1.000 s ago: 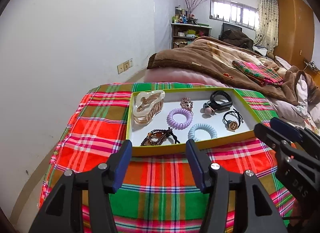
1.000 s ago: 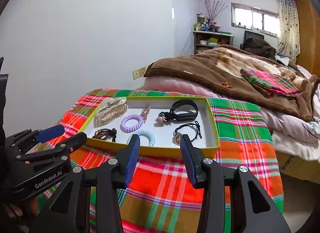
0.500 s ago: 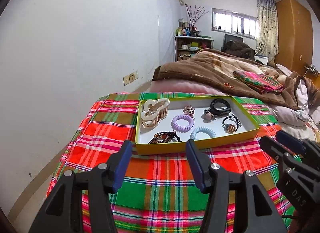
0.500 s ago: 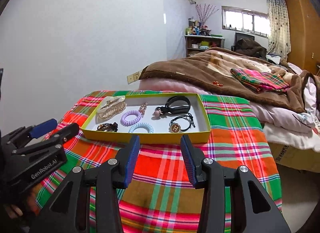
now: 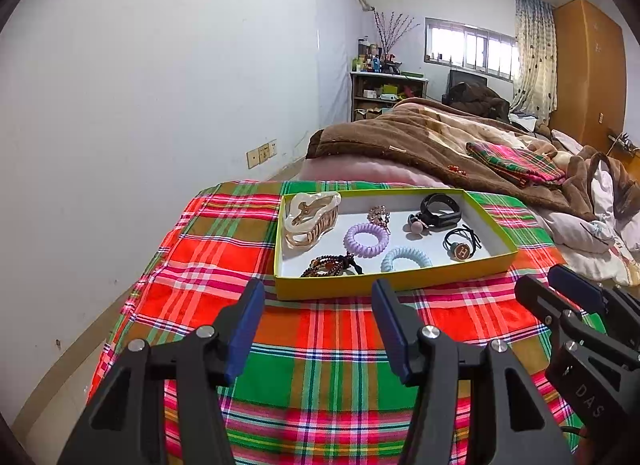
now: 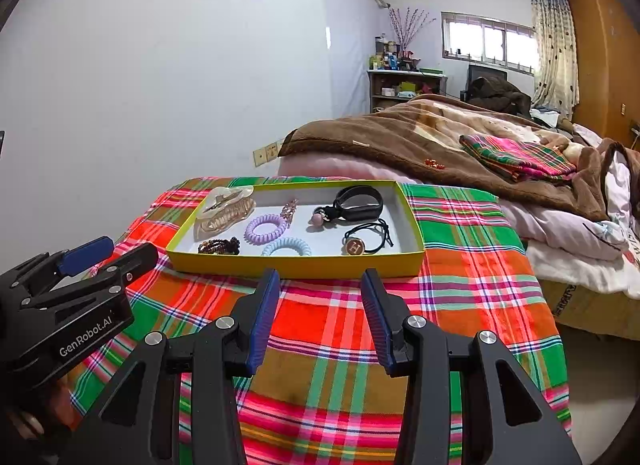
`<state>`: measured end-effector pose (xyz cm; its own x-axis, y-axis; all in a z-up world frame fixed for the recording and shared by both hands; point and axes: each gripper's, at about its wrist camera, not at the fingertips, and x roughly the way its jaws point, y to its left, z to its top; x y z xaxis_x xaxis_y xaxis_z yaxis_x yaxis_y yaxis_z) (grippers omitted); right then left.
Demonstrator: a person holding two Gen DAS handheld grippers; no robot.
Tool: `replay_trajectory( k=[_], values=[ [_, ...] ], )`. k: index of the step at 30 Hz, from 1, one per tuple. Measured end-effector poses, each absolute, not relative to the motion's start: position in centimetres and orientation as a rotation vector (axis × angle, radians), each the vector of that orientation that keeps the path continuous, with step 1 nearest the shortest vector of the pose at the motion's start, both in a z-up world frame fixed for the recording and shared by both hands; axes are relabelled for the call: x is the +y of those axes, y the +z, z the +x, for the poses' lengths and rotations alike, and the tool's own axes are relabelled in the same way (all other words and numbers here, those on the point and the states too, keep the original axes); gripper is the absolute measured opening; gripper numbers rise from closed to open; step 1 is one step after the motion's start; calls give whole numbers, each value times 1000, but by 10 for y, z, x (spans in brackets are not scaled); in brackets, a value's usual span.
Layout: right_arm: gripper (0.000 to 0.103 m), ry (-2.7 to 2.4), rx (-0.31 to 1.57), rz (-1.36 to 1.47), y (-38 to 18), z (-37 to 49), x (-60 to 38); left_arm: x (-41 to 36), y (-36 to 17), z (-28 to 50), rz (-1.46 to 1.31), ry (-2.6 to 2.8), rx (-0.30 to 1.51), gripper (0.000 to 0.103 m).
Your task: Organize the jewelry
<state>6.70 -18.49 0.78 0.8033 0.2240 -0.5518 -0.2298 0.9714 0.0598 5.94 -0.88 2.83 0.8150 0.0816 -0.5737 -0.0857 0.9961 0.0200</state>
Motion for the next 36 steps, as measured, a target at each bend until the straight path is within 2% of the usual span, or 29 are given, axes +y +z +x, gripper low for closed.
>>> replay_trajectory(
  k=[36],
  values=[
    [43, 245, 596, -14, 7, 67, -179, 0, 24, 60, -25, 111, 628, 58]
  ],
)
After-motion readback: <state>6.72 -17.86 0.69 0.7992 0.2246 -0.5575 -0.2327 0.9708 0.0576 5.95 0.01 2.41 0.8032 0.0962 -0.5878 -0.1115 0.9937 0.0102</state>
